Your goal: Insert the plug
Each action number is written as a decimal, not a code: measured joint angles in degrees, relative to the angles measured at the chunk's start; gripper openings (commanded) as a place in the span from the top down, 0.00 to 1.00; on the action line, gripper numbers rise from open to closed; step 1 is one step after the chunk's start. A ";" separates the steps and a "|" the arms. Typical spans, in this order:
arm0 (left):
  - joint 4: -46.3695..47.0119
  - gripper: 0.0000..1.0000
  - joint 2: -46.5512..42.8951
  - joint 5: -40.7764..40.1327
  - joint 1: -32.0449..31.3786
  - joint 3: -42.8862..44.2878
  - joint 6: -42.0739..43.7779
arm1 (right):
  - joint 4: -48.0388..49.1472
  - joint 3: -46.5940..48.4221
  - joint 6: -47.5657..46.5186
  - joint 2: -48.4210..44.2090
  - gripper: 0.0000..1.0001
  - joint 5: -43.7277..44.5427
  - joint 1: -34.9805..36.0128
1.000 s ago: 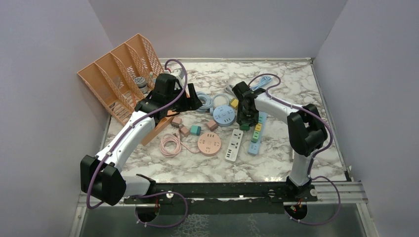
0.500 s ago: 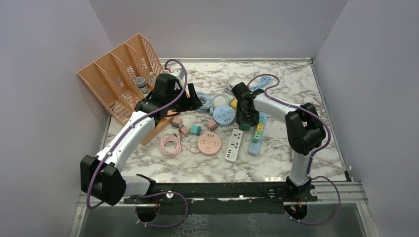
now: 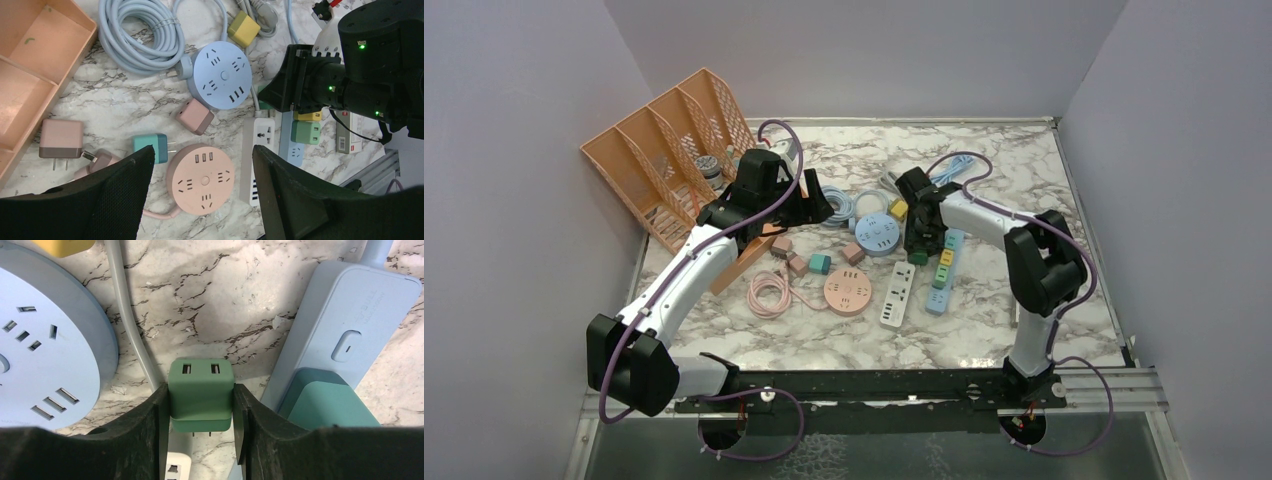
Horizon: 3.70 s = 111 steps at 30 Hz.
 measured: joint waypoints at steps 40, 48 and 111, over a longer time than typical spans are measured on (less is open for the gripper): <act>14.58 0.32 8.28 21.92 -4.04 3.63 -20.76 | 51.87 -18.97 -48.81 -31.32 0.90 -53.33 -0.02; 14.91 0.66 8.66 22.08 -5.14 2.99 -20.15 | 48.11 -16.74 -52.17 -29.14 0.90 -54.84 -0.02; 0.85 0.88 2.21 -9.33 -15.78 -15.82 -2.93 | 44.81 -30.05 -5.20 -39.63 0.44 -14.51 -0.02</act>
